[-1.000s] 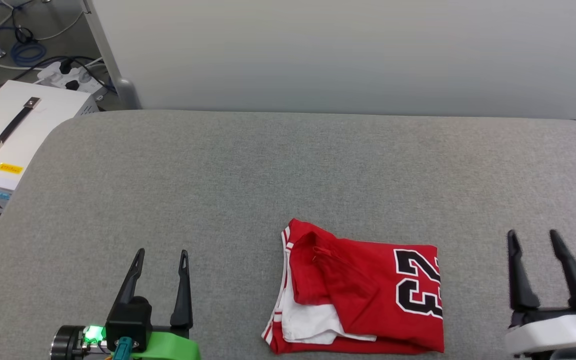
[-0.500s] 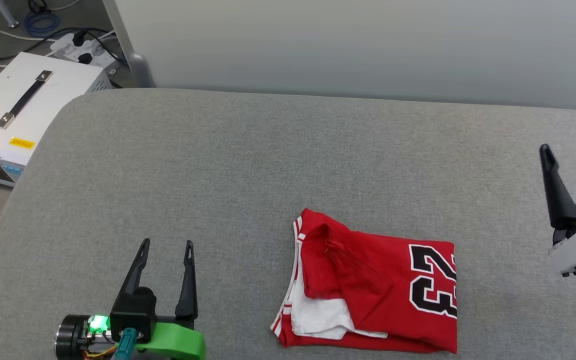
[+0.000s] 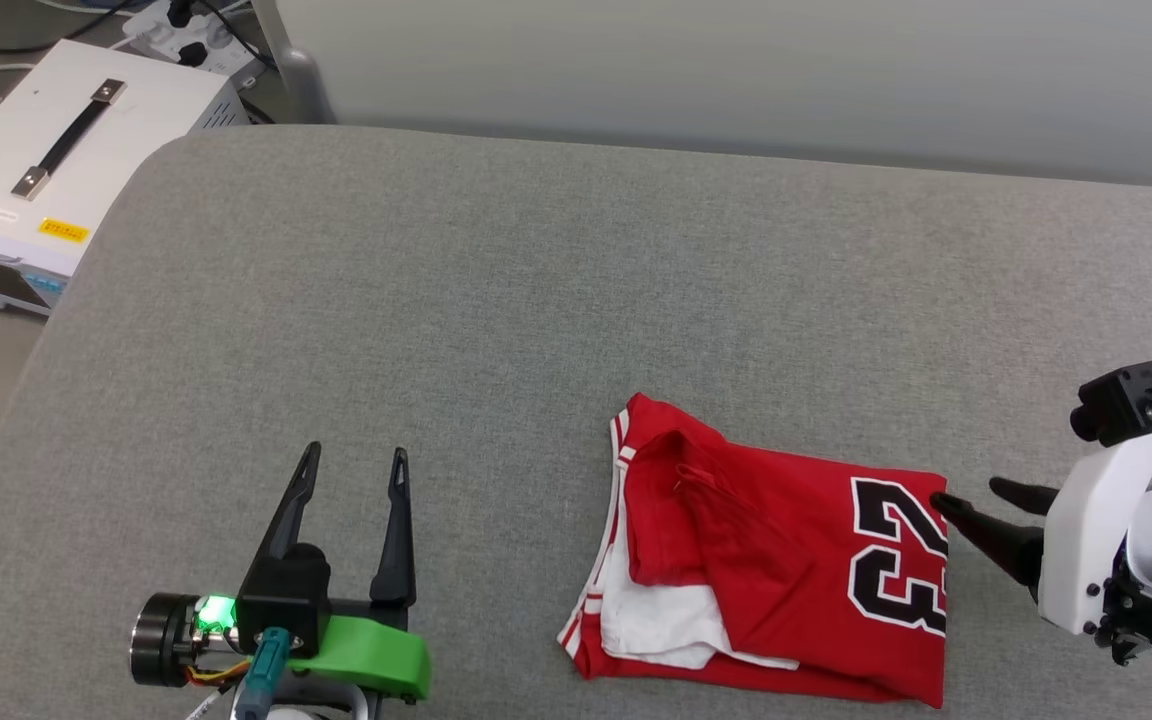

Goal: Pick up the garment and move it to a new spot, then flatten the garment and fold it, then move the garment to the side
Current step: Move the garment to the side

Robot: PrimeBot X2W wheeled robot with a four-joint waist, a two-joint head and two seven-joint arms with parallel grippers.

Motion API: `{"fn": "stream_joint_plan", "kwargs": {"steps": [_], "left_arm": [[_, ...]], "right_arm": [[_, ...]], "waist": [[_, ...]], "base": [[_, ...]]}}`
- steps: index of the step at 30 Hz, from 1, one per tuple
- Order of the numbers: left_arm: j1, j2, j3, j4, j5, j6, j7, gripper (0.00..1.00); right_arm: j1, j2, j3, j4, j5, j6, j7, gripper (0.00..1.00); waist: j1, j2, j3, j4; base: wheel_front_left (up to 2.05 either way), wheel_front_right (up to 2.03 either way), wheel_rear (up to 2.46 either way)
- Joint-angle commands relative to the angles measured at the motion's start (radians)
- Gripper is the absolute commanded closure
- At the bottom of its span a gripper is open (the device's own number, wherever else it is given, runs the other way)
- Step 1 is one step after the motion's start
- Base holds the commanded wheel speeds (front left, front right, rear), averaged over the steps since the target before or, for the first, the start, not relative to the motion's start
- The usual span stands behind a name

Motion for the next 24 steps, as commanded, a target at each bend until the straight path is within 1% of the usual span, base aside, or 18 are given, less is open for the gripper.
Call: {"fn": "stream_joint_plan", "kwargs": {"steps": [1,5,10,15,18,19,20,21,22,24], "left_arm": [[-0.020,-0.005,-0.003,0.001,-0.002,-0.004,-0.006,0.00],[-0.034,-0.010,-0.010,0.002,-0.002,-0.003,-0.006,0.00],[-0.051,-0.017,-0.014,0.003,-0.005,-0.002,-0.006,0.00],[-0.066,-0.021,-0.019,0.006,-0.004,-0.005,-0.006,0.00],[-0.070,-0.022,-0.019,0.008,-0.003,-0.005,-0.006,0.00],[-0.070,-0.022,-0.017,0.009,-0.002,-0.004,-0.006,0.00],[-0.069,-0.022,-0.016,0.010,-0.002,-0.003,-0.006,0.00],[-0.068,-0.023,-0.016,0.010,-0.002,-0.003,-0.006,0.00],[-0.067,-0.023,-0.017,0.011,-0.002,-0.003,-0.006,0.00],[-0.064,-0.024,-0.017,0.013,-0.002,-0.003,-0.006,0.00]], "right_arm": [[0.007,-0.005,0.011,0.013,0.022,-0.001,0.021,0.00],[0.014,-0.005,0.052,0.058,0.053,-0.001,0.065,0.00],[0.005,0.022,0.098,0.126,0.077,-0.001,0.060,0.00],[-0.009,0.064,0.143,0.207,0.099,-0.001,0.020,0.00],[-0.011,0.071,0.179,0.235,0.104,-0.001,-0.015,0.00],[-0.021,0.070,0.209,0.253,0.110,-0.001,-0.068,0.00],[-0.025,0.068,0.216,0.255,0.113,-0.001,-0.083,0.00],[-0.032,0.065,0.222,0.256,0.117,-0.001,-0.104,0.65],[-0.040,0.060,0.228,0.257,0.120,-0.001,-0.124,1.00],[-0.051,0.048,0.240,0.254,0.128,-0.001,-0.148,1.00]], "waist": [[0.0000,0.0000,0.020,0.013],[0.0000,0.0000,0.049,0.026],[0.0000,0.0000,0.081,0.037],[0.0000,0.0000,0.101,0.047],[0.0000,0.0000,0.105,0.051],[0.0000,0.0000,0.104,0.049],[0.0000,0.0000,0.103,0.048],[0.0000,0.0000,0.101,0.047],[0.0000,0.0000,0.099,0.045],[0.0000,0.0000,0.095,0.041]], "base": [[0.00,0.00,0.00],[0.00,0.00,0.00],[0.00,0.00,0.00],[0.00,0.00,0.00],[0.00,0.00,0.00],[0.00,0.00,0.00],[0.00,0.00,0.00],[0.00,0.00,0.00],[0.00,0.00,0.00],[0.00,0.00,0.00]]}}
